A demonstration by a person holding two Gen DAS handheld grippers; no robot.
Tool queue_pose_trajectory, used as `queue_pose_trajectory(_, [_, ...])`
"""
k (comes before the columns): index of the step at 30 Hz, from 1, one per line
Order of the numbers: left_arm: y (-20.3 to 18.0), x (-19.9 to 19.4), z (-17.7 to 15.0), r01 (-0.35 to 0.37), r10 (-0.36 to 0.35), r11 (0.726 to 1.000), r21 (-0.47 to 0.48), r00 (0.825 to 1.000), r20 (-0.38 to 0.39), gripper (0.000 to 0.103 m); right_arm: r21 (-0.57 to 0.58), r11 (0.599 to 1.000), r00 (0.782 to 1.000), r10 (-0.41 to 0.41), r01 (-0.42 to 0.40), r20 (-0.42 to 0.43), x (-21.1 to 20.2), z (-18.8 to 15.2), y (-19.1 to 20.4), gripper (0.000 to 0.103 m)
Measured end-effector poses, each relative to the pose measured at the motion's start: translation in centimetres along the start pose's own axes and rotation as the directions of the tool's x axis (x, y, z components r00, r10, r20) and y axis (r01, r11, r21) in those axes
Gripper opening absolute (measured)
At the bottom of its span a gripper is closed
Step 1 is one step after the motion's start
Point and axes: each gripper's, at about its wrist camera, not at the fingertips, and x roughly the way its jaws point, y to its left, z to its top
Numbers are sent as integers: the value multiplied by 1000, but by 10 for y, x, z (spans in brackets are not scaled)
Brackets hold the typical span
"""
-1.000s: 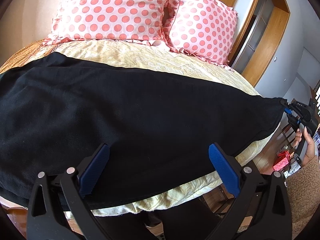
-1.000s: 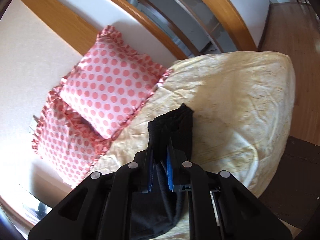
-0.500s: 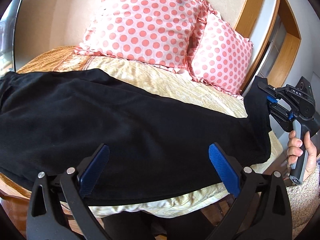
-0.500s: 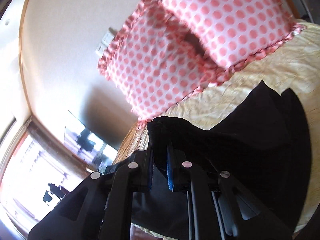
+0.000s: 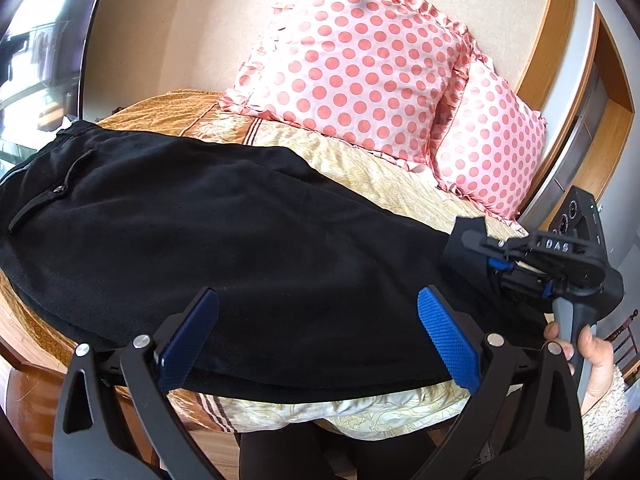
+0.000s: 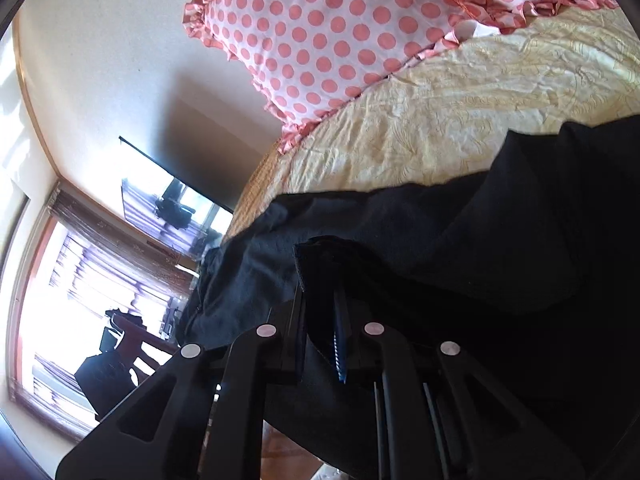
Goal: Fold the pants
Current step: 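Lower the leg ends onto the waistband and open the right gripper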
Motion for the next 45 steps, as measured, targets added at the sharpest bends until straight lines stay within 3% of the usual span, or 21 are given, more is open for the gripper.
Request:
queue_pose_trajectory(3, [7,-4,1,-3,3,1000,-28,1000,13,100,-67,995,995,73,-69,65,-3,19,32,12])
queue_pose_trajectory(6, [12,-8,0,-19,20,999,-32,1000,18,100,-229,973,998,0,-13,-57,32,1,64,12])
queue_pose_trajectory(9, [18,-10,-3,-30,31,999,-40,999,13,100,-249,968,976,-86,34,-200,68,-33,49,12])
queue_pose_trajectory(11, [22,-12,-4,-41,41,998,-44,999,16,100,-218,975,966,-90,36,-244,74,-46,35,12])
queue_pose_trajectory(18, [28,-15,-2,-36,38,998,-59,999,28,100,-336,941,964,-120,35,-237,48,-63,54,12])
queue_pose_trajectory(25, [26,-14,-1,-28,29,998,-52,999,30,100,-354,934,955,-141,40,-262,60,-71,61,12])
queue_pose_trajectory(30, [31,-15,-1,-34,36,996,-80,999,32,100,-368,930,969,-84,-8,-234,68,-68,76,12])
queue_pose_trajectory(35, [33,-17,-2,-42,44,996,-77,998,33,100,-459,888,935,-161,-1,-315,79,-91,79,13])
queue_pose_trajectory(37, [34,-16,-2,-41,43,996,-80,999,31,100,-438,899,925,-157,-11,-346,74,-92,75,21])
queue_pose_trajectory(39, [34,-15,-2,-35,37,996,-82,999,24,100,-387,920,919,-104,-56,-380,62,-88,72,53])
queue_pose_trajectory(41, [34,-15,-2,-28,30,997,-78,999,23,100,-355,933,926,-75,-67,-371,45,-84,69,69])
queue_pose_trajectory(45, [36,-16,-3,-19,21,997,-76,999,28,100,-264,964,960,-38,-37,-277,4,-61,54,68])
